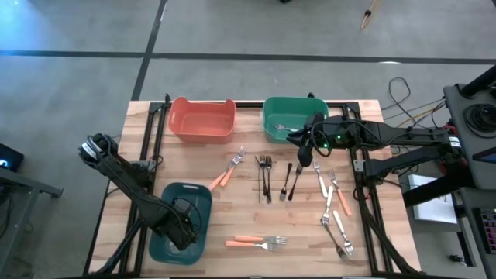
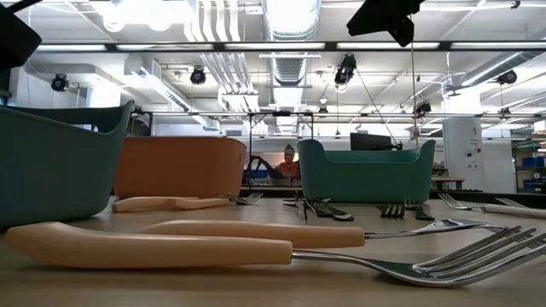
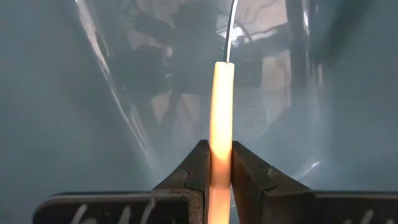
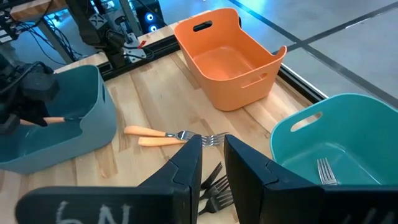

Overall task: Sort silverware by color (type)
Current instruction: Put the orange fork into the blue-green bin, then put the black fork into the orange bin

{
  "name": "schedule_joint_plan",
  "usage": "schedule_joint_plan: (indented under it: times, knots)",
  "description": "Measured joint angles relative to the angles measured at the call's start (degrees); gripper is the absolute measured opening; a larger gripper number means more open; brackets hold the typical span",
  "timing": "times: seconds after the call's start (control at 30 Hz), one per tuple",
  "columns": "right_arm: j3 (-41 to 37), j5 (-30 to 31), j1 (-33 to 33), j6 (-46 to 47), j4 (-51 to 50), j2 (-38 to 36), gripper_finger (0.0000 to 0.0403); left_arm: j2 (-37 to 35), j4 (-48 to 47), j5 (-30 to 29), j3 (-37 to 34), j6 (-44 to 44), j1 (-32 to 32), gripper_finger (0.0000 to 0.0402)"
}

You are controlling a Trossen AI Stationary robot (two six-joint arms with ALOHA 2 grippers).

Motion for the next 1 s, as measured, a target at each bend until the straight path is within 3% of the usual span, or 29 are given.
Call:
schedule_joint_plan:
  times: [0.47, 1.0]
  knots:
    - [0.0, 0.0, 0.0, 0.2, 0.0, 0.0, 0.0059, 0.3, 1.8, 0.0, -0.8, 0.5, 0.0, 0.0025]
    - [0.0, 0.0, 0.0, 0.2, 0.0, 0.0, 0.0059, 0.4, 1.4, 0.1, -0.2, 0.0, 0.0, 0.0055]
